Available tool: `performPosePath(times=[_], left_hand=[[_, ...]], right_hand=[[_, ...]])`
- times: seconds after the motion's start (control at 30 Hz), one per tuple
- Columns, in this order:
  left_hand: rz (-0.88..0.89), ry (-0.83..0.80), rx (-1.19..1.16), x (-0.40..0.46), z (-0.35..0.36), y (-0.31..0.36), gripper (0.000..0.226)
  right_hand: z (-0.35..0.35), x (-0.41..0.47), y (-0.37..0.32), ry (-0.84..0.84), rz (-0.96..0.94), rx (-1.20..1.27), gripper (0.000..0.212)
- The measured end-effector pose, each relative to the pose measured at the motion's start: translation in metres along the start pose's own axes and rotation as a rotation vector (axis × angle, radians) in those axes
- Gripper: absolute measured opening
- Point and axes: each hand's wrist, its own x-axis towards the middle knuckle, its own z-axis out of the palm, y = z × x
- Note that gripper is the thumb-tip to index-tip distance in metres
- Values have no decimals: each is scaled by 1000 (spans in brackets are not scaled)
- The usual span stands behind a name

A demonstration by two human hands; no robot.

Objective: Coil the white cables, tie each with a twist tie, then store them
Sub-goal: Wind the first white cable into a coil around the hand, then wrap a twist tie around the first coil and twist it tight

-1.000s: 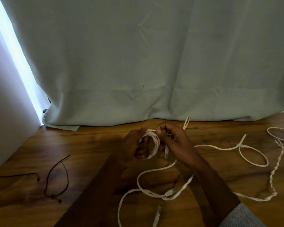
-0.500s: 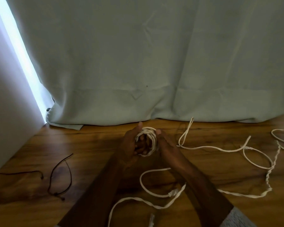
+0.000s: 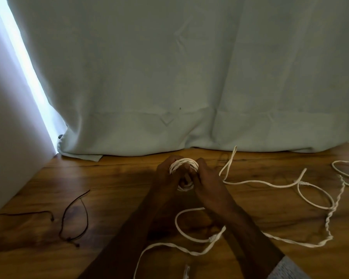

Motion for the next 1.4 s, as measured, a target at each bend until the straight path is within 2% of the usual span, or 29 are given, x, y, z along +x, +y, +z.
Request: performPosePath(times=[0.17, 0.27, 0.4, 0.5, 0.6, 0.7, 0.8, 0.93, 1.07, 1.13, 1.27, 1.4], left_hand=[[-160, 5, -139, -7, 10, 10, 17], [-226, -34, -252, -5, 8, 8, 34], [-383, -134, -467, -5, 0, 10, 31], [-472, -156, -532, -7, -5, 16, 25], [-467, -53, -518, -13, -1, 24, 29], [-480, 175, -349, -20, 7, 34, 47], [-530, 362, -330, -27, 4, 39, 52], [-523, 436, -403, -42, -6, 49, 38], [-529, 399, -437, -57, -35, 55, 50], [-507, 433, -395, -67, -54, 58, 51], [-399, 572, -279, -86, -96, 61, 41], [-345, 678, -187, -102, -149, 62, 26]], right_hand=[[0, 1, -3, 28, 53, 409, 14], [-1, 0, -9, 37, 53, 508, 15], [-1, -3, -7, 2, 20, 482, 18], [-2, -4, -5, -27, -96, 253, 19], [-2, -3, -8, -32, -151, 161, 17], [0, -3, -17, -85, -187, 91, 15], [0, -5, -27, -166, -261, 65, 12], [3, -8, -40, -177, -298, 19, 18], [22, -11, -62, -199, -331, -69, 14], [32, -13, -74, -239, -373, -54, 17], [63, -15, -103, -335, -417, -77, 12], [90, -17, -139, -397, -500, -7, 26]])
